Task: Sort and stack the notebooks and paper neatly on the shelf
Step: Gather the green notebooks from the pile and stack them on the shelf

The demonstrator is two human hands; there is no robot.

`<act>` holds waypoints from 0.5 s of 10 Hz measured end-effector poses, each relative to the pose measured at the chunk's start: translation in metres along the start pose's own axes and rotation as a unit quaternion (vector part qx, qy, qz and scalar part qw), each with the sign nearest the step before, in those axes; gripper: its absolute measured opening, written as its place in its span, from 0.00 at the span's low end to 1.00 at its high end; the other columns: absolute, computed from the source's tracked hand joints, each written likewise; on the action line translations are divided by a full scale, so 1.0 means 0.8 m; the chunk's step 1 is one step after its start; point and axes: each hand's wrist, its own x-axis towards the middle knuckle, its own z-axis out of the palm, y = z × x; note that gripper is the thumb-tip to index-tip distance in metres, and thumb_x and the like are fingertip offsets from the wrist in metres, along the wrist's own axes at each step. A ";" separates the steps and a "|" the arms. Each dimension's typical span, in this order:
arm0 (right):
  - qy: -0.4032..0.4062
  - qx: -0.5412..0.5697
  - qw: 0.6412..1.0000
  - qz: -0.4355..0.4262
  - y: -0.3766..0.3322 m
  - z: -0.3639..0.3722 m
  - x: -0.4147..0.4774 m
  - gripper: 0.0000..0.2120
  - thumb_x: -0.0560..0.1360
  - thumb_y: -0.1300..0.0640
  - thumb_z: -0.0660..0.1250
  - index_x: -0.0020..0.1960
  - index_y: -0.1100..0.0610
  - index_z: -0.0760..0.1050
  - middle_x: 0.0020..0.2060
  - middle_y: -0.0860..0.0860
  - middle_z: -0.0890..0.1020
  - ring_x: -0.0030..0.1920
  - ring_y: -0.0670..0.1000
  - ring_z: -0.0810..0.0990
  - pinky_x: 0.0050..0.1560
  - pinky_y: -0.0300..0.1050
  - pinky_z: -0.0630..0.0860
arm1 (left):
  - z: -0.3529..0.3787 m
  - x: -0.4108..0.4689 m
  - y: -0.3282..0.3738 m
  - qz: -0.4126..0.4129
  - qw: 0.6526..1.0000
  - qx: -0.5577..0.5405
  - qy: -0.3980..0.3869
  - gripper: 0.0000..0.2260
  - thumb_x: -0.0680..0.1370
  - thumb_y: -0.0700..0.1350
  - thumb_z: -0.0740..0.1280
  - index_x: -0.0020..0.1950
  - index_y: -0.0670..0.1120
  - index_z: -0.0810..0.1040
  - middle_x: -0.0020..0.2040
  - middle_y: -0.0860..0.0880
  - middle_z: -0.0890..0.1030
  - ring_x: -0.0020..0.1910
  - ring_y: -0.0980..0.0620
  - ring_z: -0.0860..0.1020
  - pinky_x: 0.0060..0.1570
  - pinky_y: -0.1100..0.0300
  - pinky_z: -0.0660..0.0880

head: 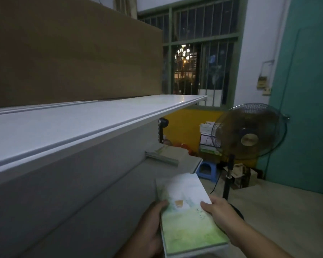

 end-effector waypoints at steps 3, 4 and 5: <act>-0.061 -0.074 0.995 -0.011 -0.027 -0.077 0.194 0.12 0.78 0.66 0.56 0.51 0.63 0.78 0.50 0.70 0.78 0.41 0.58 0.76 0.37 0.44 0.66 | 0.048 0.184 0.023 0.112 0.973 0.100 0.176 0.17 0.76 0.50 0.66 0.53 0.37 0.81 0.52 0.34 0.81 0.52 0.35 0.80 0.56 0.42 0.75; -0.080 -0.103 0.991 -0.006 -0.039 -0.100 0.252 0.15 0.73 0.68 0.57 0.58 0.75 0.66 0.46 0.76 0.67 0.37 0.55 0.67 0.37 0.45 0.58 | 0.066 0.213 0.031 0.156 0.950 0.161 0.219 0.10 0.81 0.49 0.60 0.50 0.44 0.76 0.45 0.45 0.79 0.49 0.44 0.78 0.56 0.51 0.75; -0.090 -0.129 0.988 0.006 -0.043 -0.105 0.301 0.08 0.70 0.66 0.58 0.43 0.74 0.67 0.34 0.60 0.65 0.34 0.53 0.64 0.36 0.47 0.56 | 0.084 0.246 0.041 0.154 0.946 0.128 0.256 0.09 0.82 0.48 0.58 0.47 0.46 0.74 0.42 0.48 0.77 0.42 0.48 0.77 0.50 0.55 0.75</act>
